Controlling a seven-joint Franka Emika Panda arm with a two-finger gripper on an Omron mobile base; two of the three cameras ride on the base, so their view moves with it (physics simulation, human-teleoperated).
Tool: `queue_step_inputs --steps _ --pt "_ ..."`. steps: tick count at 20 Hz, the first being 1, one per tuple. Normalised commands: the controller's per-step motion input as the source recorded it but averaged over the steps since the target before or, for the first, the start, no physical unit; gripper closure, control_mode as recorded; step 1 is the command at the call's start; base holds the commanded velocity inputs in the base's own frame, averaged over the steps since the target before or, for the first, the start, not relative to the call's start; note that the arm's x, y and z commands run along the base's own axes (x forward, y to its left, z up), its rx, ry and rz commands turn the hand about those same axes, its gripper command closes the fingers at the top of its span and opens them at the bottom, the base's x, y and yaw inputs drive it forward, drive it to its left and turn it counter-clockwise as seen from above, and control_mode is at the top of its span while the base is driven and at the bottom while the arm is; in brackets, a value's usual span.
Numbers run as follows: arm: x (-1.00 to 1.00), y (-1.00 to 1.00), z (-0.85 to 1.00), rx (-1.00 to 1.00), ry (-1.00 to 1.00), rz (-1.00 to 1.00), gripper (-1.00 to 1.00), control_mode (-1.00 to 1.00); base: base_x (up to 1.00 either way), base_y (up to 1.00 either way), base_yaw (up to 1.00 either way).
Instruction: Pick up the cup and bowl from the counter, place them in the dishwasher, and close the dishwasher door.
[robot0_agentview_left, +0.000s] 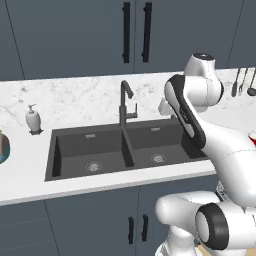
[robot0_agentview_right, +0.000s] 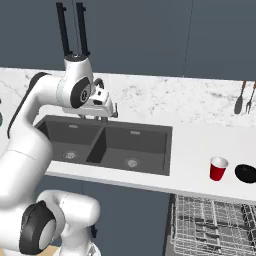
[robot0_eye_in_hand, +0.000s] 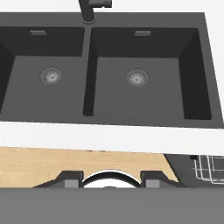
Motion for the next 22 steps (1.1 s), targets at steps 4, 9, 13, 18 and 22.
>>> queue_step_inputs --steps 4,9,13,18,22 --pt "0.0 0.0 0.0 0.0 0.0 0.0 -1.0 1.0 -0.02 0.0 0.0" --pt "0.0 0.0 0.0 0.0 0.0 0.0 -1.0 1.0 0.0 0.02 -0.27" --pt "0.0 0.0 0.0 0.0 0.0 0.0 -1.0 1.0 0.0 0.11 -0.64" --pt "0.0 0.0 0.0 0.0 0.0 0.0 -1.0 1.0 0.01 0.23 -0.68" --pt "0.0 0.0 0.0 0.0 0.0 0.0 -1.0 1.0 0.12 0.41 -0.65"
